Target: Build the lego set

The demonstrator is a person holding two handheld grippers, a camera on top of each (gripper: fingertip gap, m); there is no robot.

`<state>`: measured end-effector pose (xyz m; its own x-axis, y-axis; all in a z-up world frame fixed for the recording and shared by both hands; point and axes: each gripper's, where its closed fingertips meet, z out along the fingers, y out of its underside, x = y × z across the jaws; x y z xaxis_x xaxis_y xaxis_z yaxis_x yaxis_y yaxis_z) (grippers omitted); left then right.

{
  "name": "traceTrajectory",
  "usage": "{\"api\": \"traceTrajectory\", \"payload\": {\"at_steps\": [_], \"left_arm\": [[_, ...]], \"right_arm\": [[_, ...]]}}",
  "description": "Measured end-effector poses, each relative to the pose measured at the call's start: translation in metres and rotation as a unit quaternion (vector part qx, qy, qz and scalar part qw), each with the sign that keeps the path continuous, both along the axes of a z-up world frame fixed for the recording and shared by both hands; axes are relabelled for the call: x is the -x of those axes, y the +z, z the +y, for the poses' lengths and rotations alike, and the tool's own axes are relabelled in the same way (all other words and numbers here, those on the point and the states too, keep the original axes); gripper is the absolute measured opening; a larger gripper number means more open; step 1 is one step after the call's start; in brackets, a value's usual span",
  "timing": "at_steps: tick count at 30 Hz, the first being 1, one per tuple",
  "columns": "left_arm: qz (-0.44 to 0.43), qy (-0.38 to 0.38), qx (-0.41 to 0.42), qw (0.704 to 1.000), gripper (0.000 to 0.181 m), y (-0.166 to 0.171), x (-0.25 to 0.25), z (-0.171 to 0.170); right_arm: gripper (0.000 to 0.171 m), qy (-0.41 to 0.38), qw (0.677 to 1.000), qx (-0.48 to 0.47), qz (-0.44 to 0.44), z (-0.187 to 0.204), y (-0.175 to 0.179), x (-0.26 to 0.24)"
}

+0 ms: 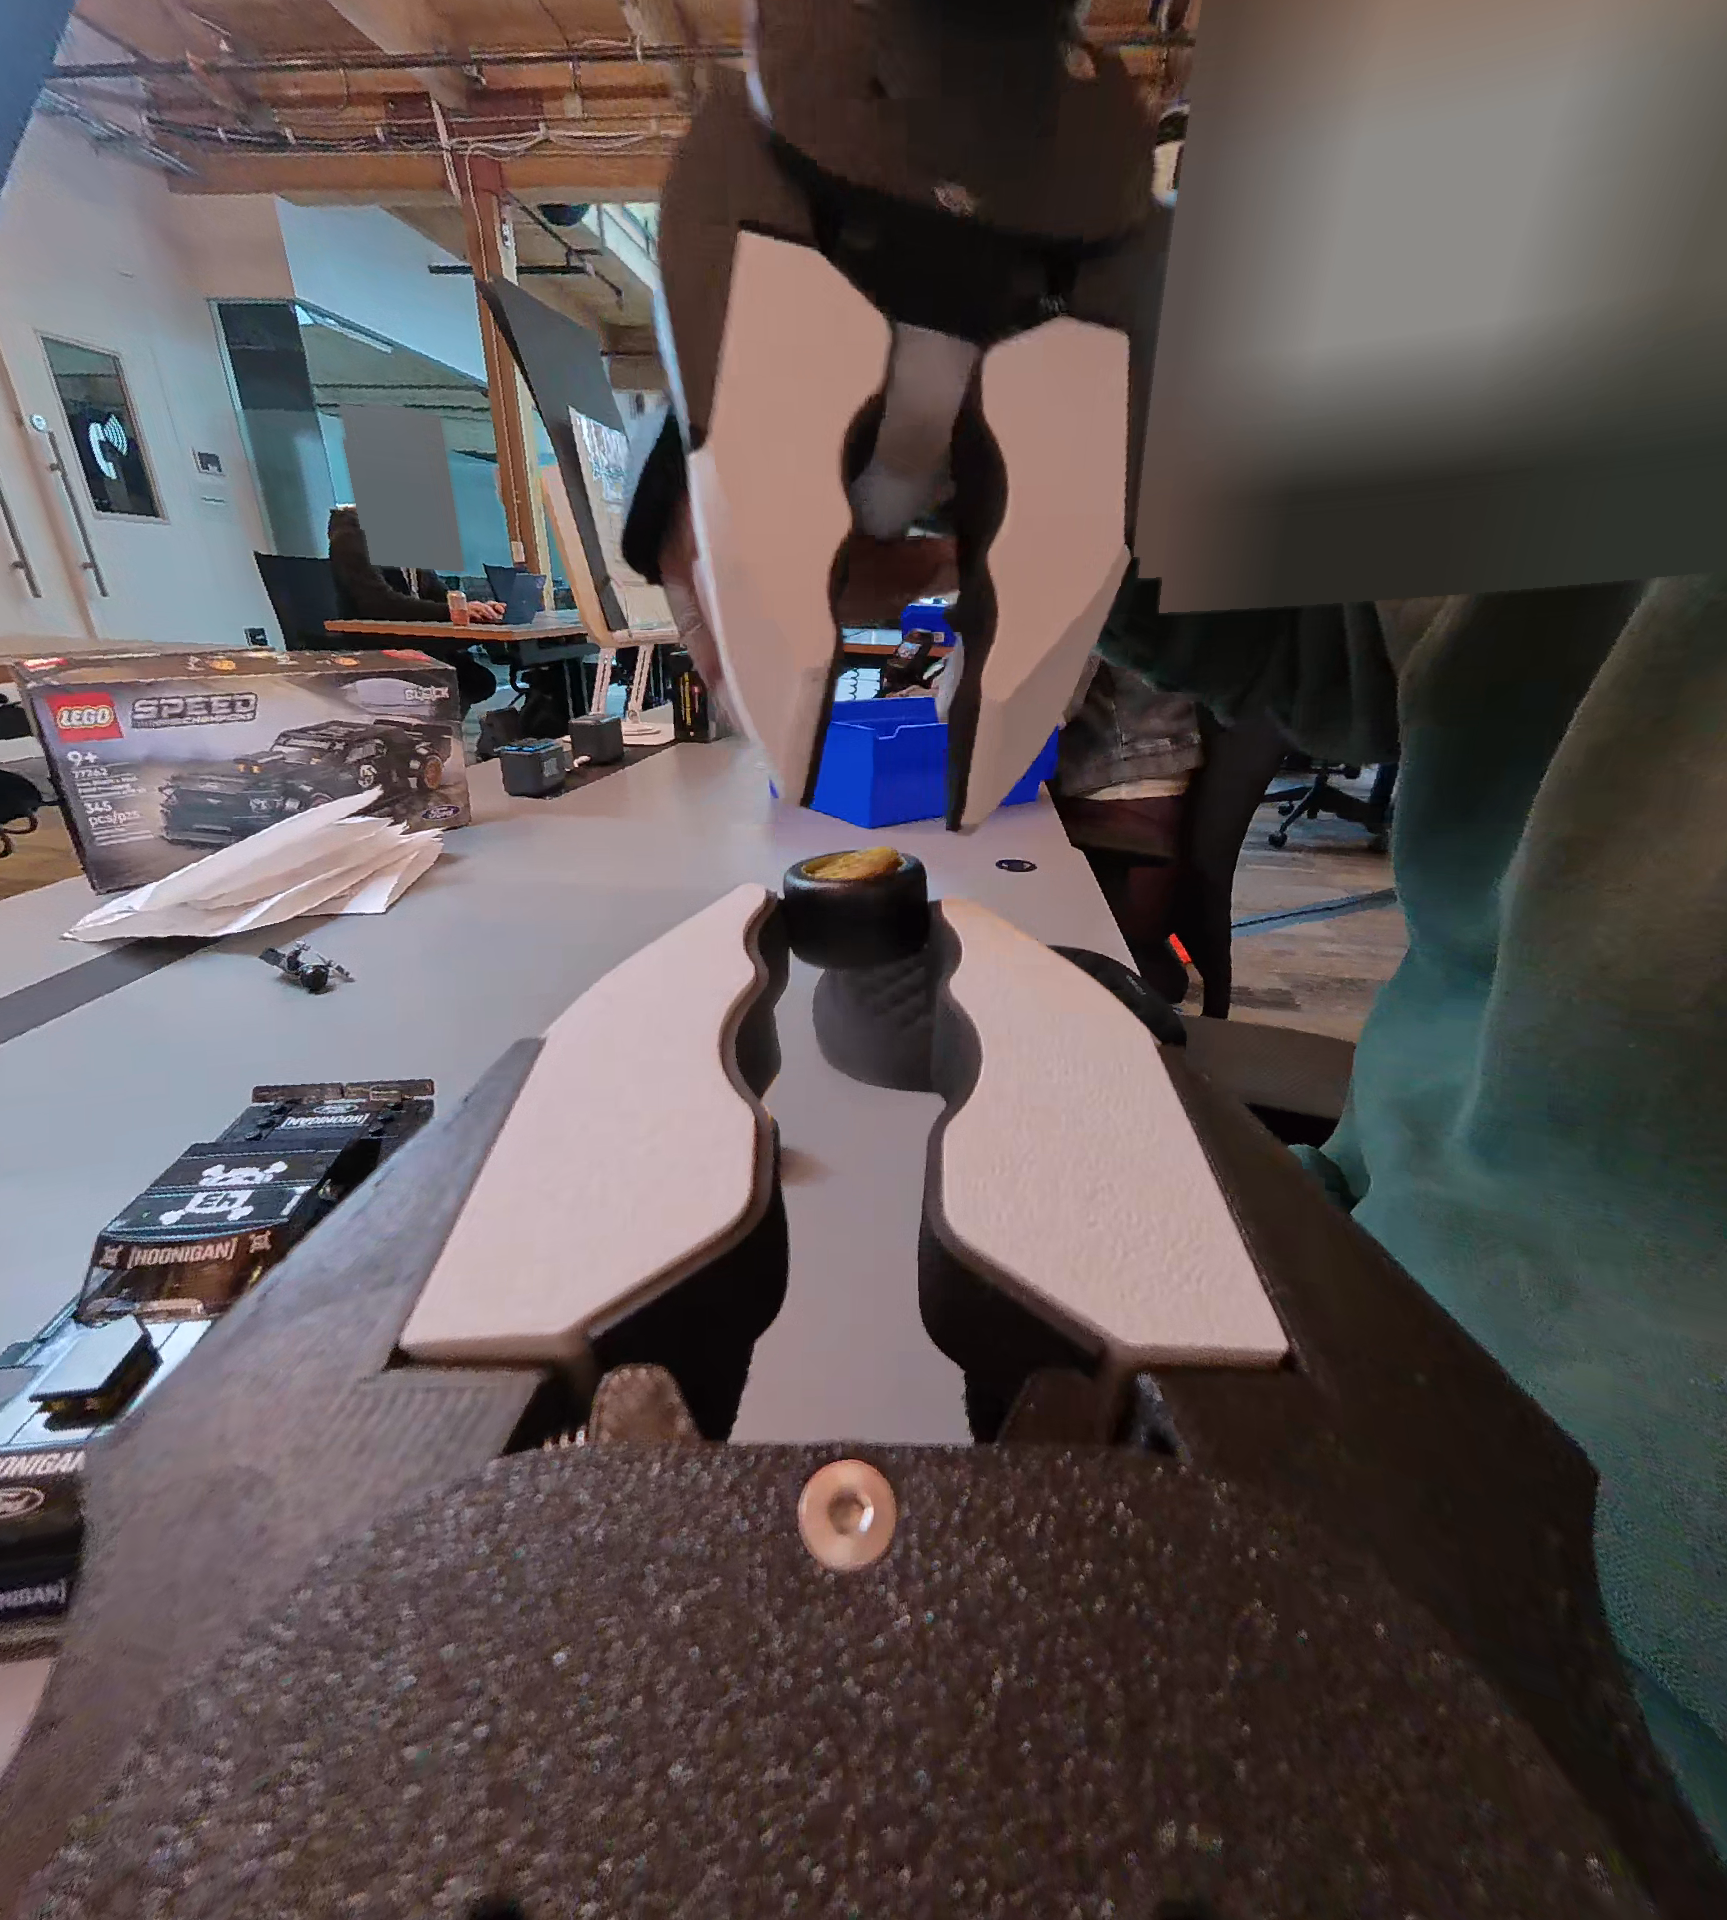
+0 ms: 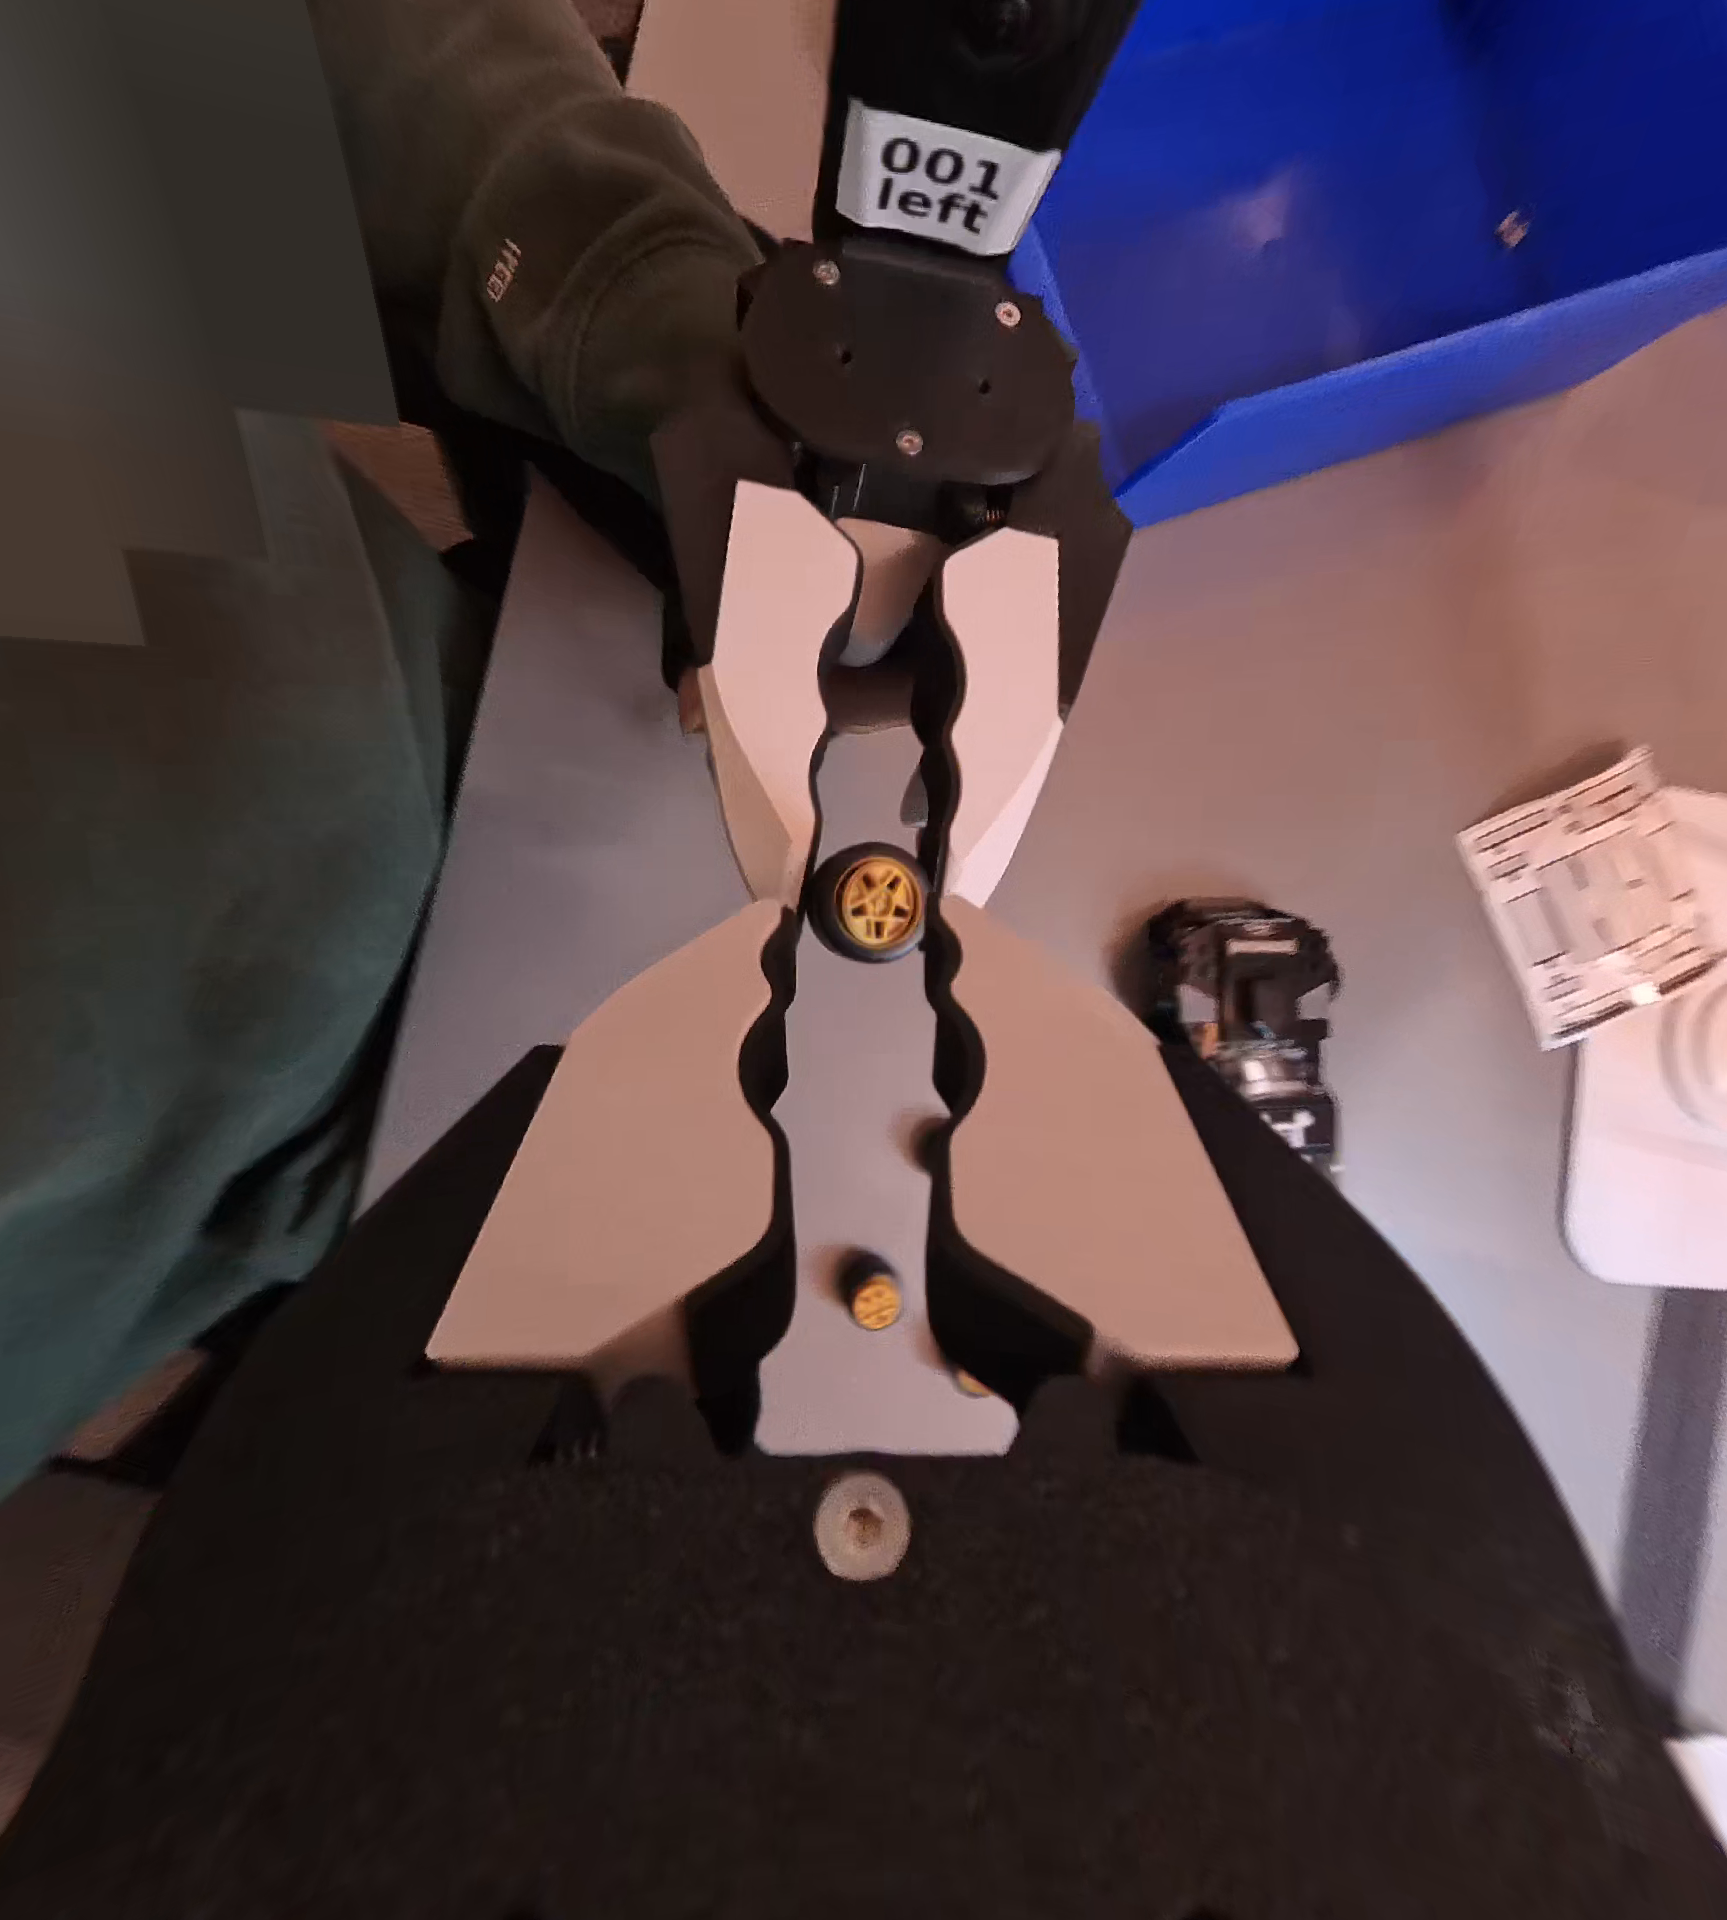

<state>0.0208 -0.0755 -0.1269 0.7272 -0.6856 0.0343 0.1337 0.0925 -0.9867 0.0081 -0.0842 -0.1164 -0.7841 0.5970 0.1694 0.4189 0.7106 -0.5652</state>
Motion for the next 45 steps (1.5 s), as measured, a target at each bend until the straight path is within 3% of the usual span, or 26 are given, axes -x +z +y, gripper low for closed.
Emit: {"api": "traceTrajectory", "payload": {"at_steps": [3,6,13,36,41,45], "left_arm": [[-0.022,-0.004,0.011,1.0,0.025,0.003,0.006,0.0],[-0.055,-0.021,0.026,0.998,0.025,0.008,0.009,-0.002],[-0.091,-0.048,0.06,0.993,0.025,0.004,0.009,0.001],[-0.205,-0.131,0.167,0.956,0.026,-0.006,0.007,0.002],[-0.227,-0.154,0.167,0.947,0.026,-0.003,0.006,-0.001],[-0.195,-0.147,0.144,0.959,0.026,-0.002,0.003,-0.004]], "right_arm": [[0.024,0.02,0.994,-0.026,0.102,0.001,0.0,0.002],[0.025,0.038,0.969,-0.088,0.228,0.003,0.001,0.006],[0.033,0.035,0.93,-0.147,0.335,0.001,-0.005,0.013],[0.017,-0.003,0.933,-0.088,0.35,0.0,-0.018,0.015],[0.017,-0.04,0.947,0.003,0.318,-0.004,-0.016,0.014],[0.02,-0.056,0.954,0.09,0.282,-0.01,-0.014,0.009]]}}
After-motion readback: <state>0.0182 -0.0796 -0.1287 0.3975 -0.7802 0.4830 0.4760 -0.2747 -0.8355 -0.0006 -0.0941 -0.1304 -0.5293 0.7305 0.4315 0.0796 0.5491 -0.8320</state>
